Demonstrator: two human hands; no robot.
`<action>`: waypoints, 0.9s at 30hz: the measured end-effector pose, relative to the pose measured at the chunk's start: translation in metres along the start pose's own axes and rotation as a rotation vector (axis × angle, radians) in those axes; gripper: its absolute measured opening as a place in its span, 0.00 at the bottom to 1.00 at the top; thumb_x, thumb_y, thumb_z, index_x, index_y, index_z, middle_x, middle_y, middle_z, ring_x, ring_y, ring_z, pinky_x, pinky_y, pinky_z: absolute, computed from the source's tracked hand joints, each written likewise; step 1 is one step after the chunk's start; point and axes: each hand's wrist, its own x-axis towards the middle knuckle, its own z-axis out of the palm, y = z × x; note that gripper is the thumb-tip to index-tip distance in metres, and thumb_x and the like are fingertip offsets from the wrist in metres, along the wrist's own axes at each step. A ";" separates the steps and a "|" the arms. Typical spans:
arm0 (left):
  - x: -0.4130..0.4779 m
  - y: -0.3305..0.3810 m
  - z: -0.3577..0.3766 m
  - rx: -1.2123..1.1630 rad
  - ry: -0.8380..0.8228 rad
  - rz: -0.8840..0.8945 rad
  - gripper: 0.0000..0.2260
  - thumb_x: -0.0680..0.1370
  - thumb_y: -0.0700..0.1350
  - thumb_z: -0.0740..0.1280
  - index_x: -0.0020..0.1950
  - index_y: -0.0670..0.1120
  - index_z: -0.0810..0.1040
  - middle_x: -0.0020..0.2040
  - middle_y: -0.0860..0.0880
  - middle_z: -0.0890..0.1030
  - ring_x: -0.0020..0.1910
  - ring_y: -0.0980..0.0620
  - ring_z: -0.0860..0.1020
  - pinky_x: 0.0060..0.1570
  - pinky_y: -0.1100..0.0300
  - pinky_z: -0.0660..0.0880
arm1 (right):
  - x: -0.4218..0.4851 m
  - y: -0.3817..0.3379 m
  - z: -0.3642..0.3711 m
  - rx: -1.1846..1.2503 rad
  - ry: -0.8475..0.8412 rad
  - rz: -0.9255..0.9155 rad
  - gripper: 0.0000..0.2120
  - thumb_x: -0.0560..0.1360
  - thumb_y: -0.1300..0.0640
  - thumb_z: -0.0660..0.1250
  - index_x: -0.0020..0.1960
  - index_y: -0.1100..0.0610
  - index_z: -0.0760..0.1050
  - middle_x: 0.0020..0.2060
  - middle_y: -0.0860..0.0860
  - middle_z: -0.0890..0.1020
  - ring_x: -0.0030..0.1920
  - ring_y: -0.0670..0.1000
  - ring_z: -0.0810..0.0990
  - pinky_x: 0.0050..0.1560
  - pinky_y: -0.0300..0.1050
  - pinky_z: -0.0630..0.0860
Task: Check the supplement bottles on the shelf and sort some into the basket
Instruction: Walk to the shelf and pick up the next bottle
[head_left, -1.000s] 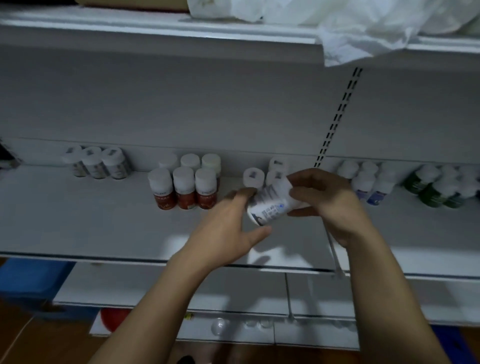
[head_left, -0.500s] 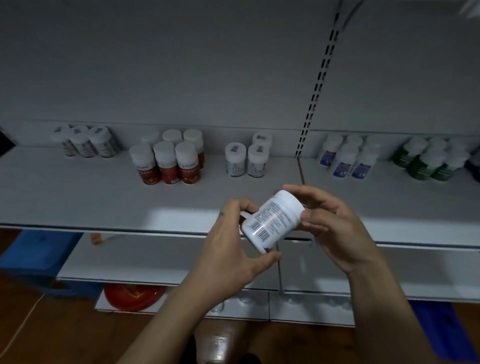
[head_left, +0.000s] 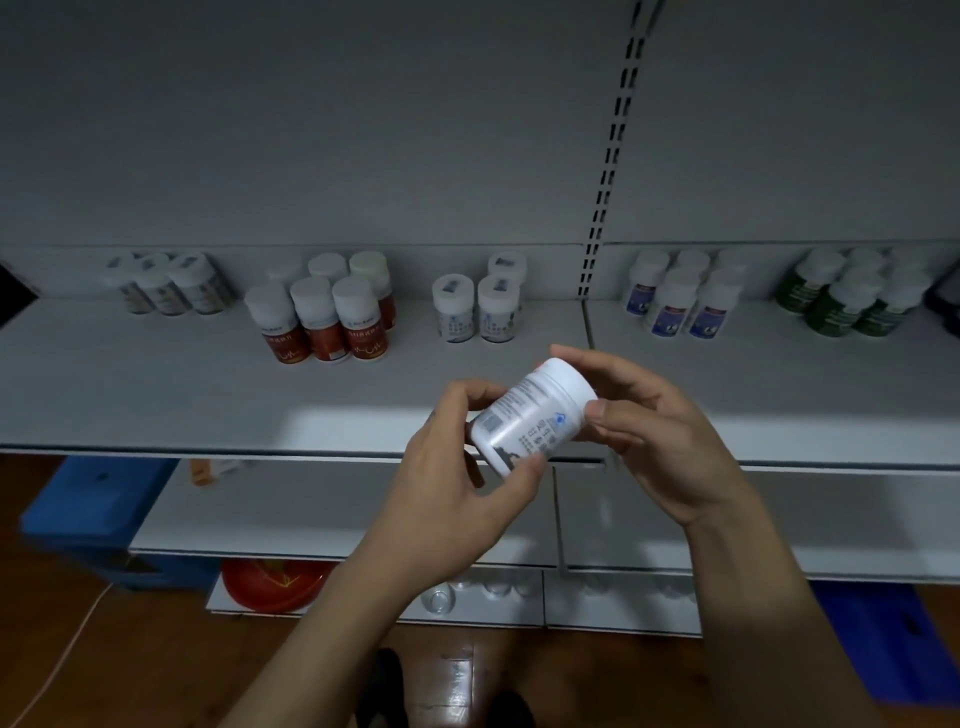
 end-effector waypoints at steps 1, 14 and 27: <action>0.000 0.001 0.001 -0.008 0.003 0.009 0.17 0.72 0.51 0.72 0.56 0.58 0.69 0.50 0.61 0.77 0.44 0.57 0.79 0.37 0.64 0.76 | 0.000 -0.001 0.000 0.004 0.000 -0.007 0.21 0.69 0.65 0.63 0.60 0.54 0.79 0.55 0.53 0.83 0.55 0.51 0.81 0.49 0.43 0.78; 0.004 0.008 -0.001 -0.051 -0.013 0.036 0.13 0.75 0.52 0.66 0.58 0.55 0.70 0.49 0.58 0.79 0.43 0.59 0.78 0.37 0.69 0.74 | 0.001 -0.006 0.000 -0.009 -0.033 -0.040 0.23 0.69 0.66 0.63 0.63 0.56 0.76 0.59 0.56 0.82 0.57 0.53 0.80 0.52 0.45 0.78; 0.000 -0.015 -0.009 0.223 0.013 0.144 0.33 0.68 0.53 0.78 0.69 0.57 0.66 0.60 0.57 0.71 0.60 0.61 0.70 0.57 0.69 0.69 | 0.005 0.001 0.015 -0.041 0.117 0.045 0.14 0.74 0.65 0.66 0.52 0.51 0.82 0.48 0.47 0.83 0.46 0.46 0.82 0.41 0.43 0.81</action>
